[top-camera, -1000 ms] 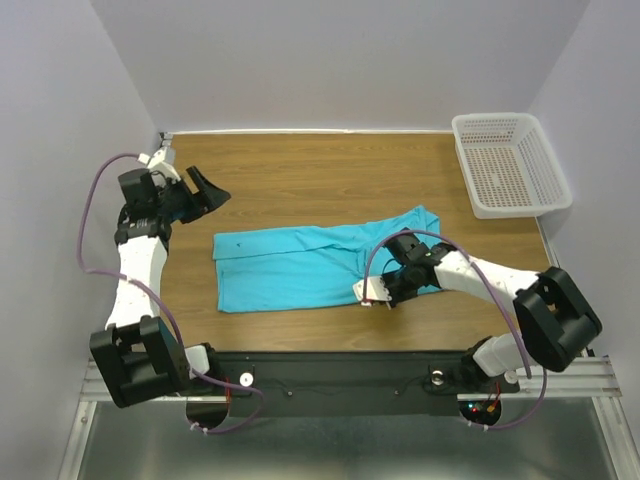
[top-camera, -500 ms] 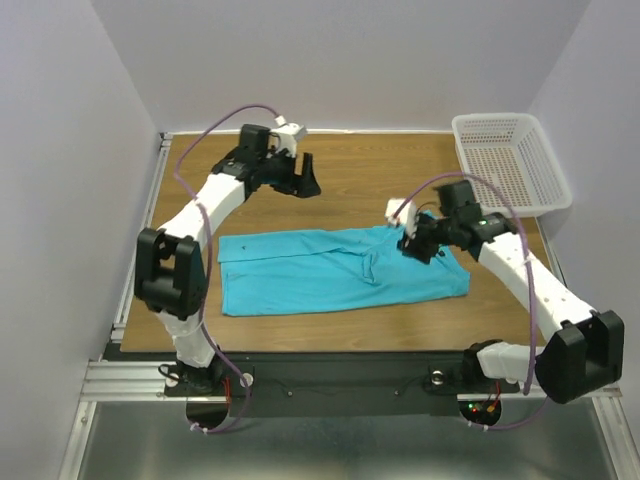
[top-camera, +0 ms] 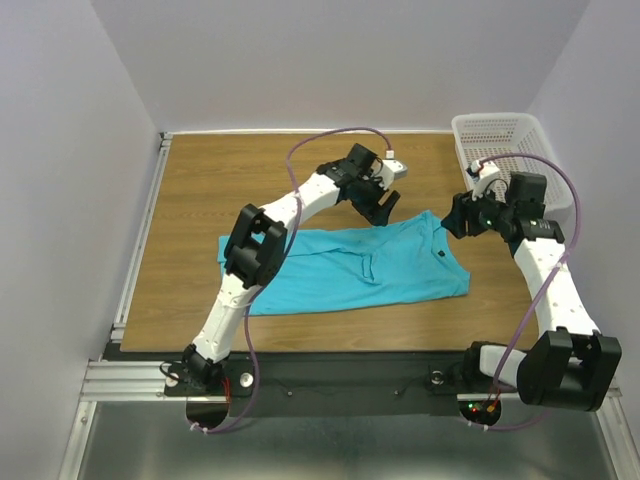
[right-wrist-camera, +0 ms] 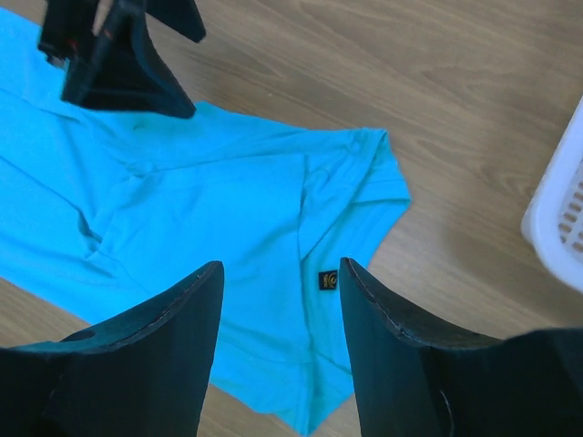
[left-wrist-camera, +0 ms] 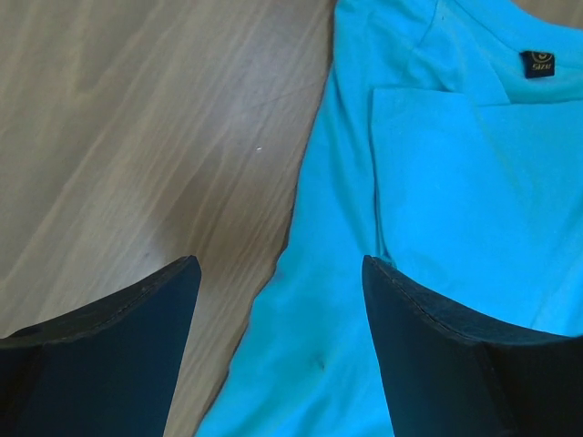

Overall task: Fold and stack the t-shirts
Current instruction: Fold the tshirt

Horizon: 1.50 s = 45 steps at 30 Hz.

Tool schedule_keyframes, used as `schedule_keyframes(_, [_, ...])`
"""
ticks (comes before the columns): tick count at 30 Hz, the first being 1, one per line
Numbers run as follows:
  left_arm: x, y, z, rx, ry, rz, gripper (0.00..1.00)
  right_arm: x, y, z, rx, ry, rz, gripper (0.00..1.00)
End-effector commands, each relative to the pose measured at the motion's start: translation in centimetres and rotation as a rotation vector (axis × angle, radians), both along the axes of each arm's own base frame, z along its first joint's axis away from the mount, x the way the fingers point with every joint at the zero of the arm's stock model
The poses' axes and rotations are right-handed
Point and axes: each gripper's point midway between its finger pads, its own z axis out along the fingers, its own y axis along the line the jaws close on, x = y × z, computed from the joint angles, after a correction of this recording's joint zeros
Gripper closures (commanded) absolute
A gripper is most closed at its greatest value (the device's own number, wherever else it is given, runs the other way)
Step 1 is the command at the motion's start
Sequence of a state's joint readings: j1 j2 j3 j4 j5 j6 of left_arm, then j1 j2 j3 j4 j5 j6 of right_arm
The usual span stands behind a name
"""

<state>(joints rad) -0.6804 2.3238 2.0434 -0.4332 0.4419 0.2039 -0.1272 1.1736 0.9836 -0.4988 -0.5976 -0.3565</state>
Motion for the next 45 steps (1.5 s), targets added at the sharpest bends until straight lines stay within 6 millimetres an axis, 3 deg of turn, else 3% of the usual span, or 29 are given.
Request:
schedule_keyframes(1, [0.6,-1.1,1.7,0.032,-0.077,-0.023,0.17,0.6,-0.4,1.5,0.077,-0.043,-0.048,0.41])
schedule_keyframes(8, [1.3,-1.5,-1.0,0.089,-0.076,0.002,0.19,0.4,-0.8,1.8,0.114,-0.045,-0.056,0.41])
schedule_keyframes(15, [-1.3,-1.1,-2.6,0.093,0.006,-0.072,0.25,0.4,-1.3,1.6,0.129,-0.039,-0.068,0.41])
schedule_keyframes(31, [-4.1,-0.4,-5.5,0.137,0.11,-0.108,0.51,0.3,-1.7,1.5,0.147,-0.04,-0.076,0.42])
schedule_keyframes(34, [-4.8,-0.6,-5.0,0.13,0.118,-0.127,0.6,0.3,-1.8,1.5,0.148,-0.039,-0.081,0.42])
schedule_keyframes(35, [-4.8,-0.6,-4.9,0.128,0.118,-0.128,0.68,0.3,-1.8,1.3,0.15,-0.037,-0.08,0.42])
schedule_keyframes(36, [-4.6,-0.6,-4.7,0.13,0.109,-0.12,0.8,0.3,-1.8,1.3,0.15,-0.036,-0.08,0.42])
schedule_keyframes(37, [-4.4,-0.6,-4.6,0.134,0.102,-0.112,1.0,0.3,-1.9,1.3,0.15,-0.035,-0.081,0.42])
schedule_keyframes(42, [-2.7,-0.5,-3.5,0.112,0.064,-0.063,1.0,0.3,-2.0,1.2,0.15,-0.033,-0.085,0.42])
schedule_keyframes(45, [0.4,0.3,-2.2,0.079,0.03,0.036,1.0,0.2,-2.0,1.1,0.15,-0.032,-0.088,0.42])
